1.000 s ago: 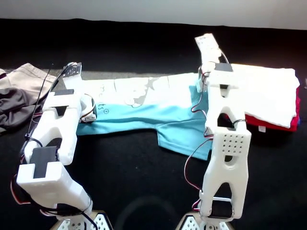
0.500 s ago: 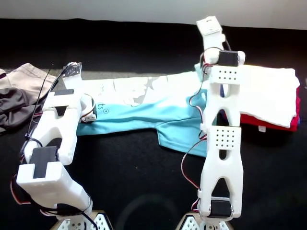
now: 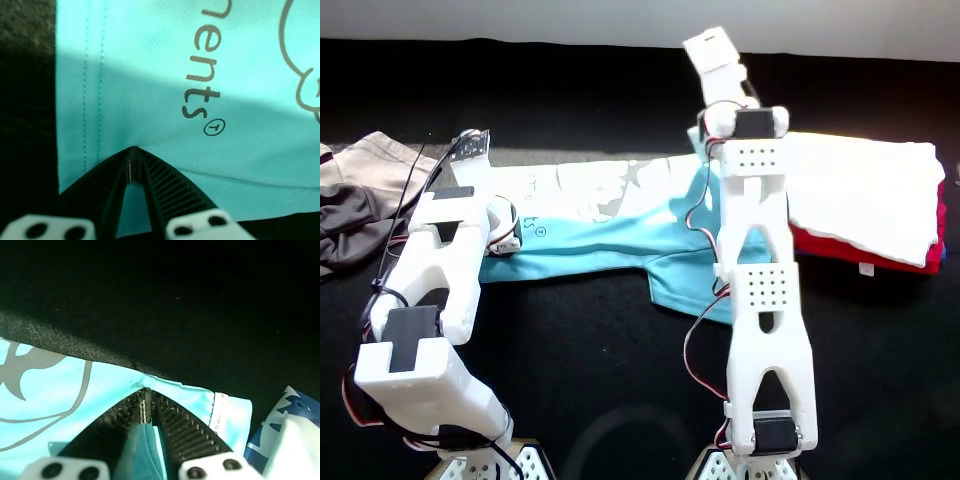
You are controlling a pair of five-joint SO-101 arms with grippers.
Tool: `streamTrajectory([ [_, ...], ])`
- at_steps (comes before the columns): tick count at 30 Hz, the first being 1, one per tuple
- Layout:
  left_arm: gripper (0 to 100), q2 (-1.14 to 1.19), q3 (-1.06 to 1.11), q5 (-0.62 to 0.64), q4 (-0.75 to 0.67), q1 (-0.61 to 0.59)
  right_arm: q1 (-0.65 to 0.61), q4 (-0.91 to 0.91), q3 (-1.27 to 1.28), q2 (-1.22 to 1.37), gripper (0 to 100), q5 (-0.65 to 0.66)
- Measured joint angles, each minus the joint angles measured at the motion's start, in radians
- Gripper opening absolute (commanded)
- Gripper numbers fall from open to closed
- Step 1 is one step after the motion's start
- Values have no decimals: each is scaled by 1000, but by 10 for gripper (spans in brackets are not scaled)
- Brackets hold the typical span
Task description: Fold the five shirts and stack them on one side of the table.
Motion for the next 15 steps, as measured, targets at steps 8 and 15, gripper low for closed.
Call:
streamTrajectory([
  [8,9,0,0,0,0,0,34,-160,43,135,9,0],
  [15,9,0,0,0,0,0,106,-241,44,138,9,0],
])
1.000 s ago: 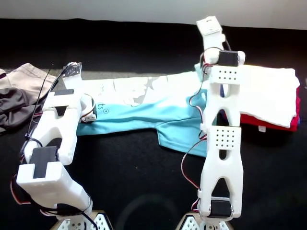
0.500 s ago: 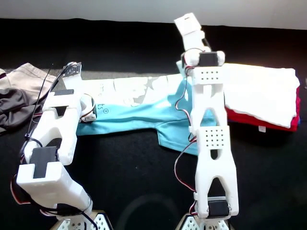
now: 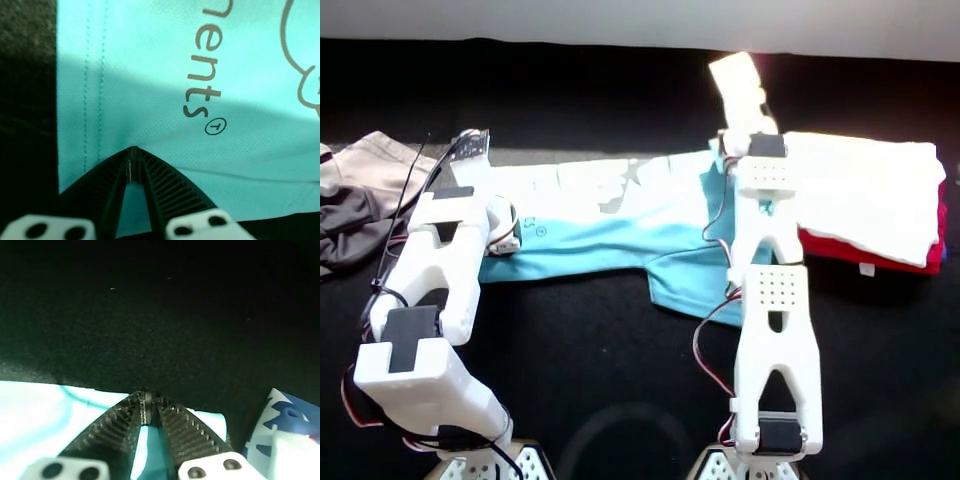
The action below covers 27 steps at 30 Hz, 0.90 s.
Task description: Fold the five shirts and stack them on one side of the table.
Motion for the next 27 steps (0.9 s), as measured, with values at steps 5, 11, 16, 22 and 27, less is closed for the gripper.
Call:
streamTrajectory([
  [5,9,0,0,0,0,0,5,74,-26,-26,9,0],
  [11,9,0,0,0,0,0,6,347,-86,-190,10,0],
  [16,9,0,0,0,0,0,6,546,-87,-319,10,0],
  [22,9,0,0,0,0,0,6,591,-87,-466,10,0],
  [27,9,0,0,0,0,0,-46,592,-21,-654,10,0],
])
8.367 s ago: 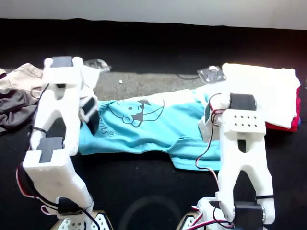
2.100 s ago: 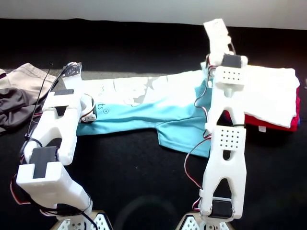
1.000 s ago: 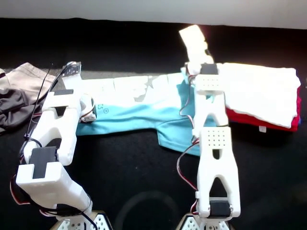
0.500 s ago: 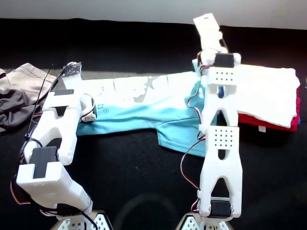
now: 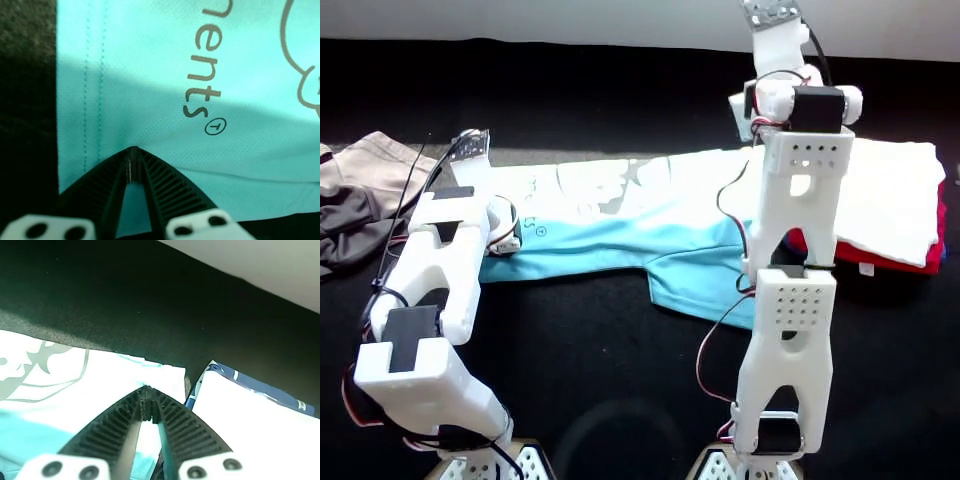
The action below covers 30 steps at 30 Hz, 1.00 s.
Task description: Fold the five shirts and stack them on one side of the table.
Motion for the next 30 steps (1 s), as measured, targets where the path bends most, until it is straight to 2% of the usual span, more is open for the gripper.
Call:
streamTrajectory([
  [3,9,0,0,0,0,0,-49,0,213,-190,10,0],
  [7,9,0,0,0,0,0,-146,0,660,-496,14,0],
  [10,9,0,0,0,-2,0,-238,0,1049,-680,80,0],
  [14,9,0,0,0,-2,0,-341,-80,1508,-786,187,18],
  [17,9,0,0,0,-2,0,-374,-212,1774,-818,201,100],
  [23,9,0,0,0,-2,0,-379,-431,2081,-821,203,204],
  [30,9,0,0,0,-2,0,-304,-601,2140,-743,205,224],
])
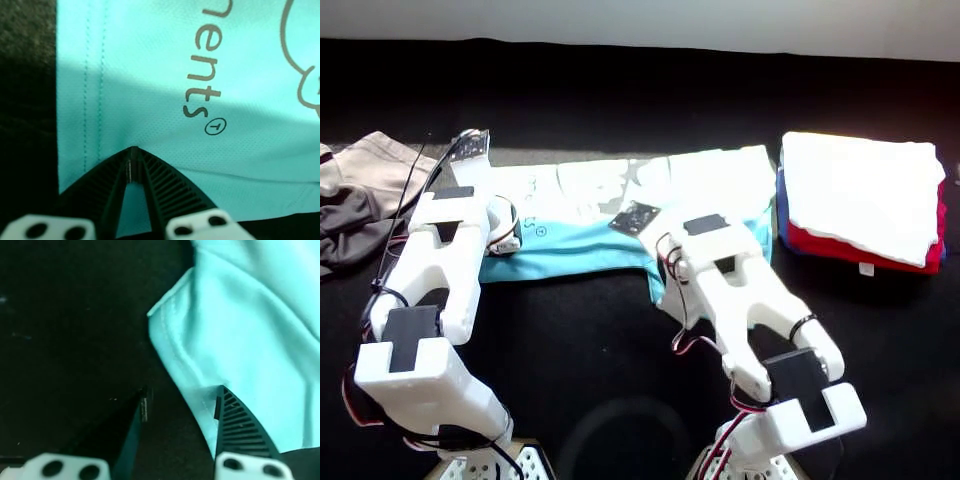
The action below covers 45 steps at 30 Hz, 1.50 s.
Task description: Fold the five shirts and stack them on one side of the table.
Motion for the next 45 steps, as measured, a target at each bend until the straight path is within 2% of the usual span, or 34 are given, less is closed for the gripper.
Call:
streamTrajectory([
  [7,9,0,0,0,0,0,40,-80,-5,110,198,0],
  [9,9,0,0,0,0,0,54,-91,-6,124,143,0],
  [12,9,0,0,0,0,0,87,-91,-41,132,0,0],
  [16,9,0,0,0,0,0,167,-89,-133,158,5,0],
  [21,9,0,0,0,0,0,232,20,-350,172,7,0],
  [28,9,0,0,0,0,0,238,46,-620,212,8,0],
  [35,9,0,0,0,0,0,238,-25,-836,457,14,-6],
  [41,9,0,0,0,0,0,241,-25,-1162,709,181,-167],
  [45,9,0,0,0,0,0,241,8,-1382,845,177,-295],
])
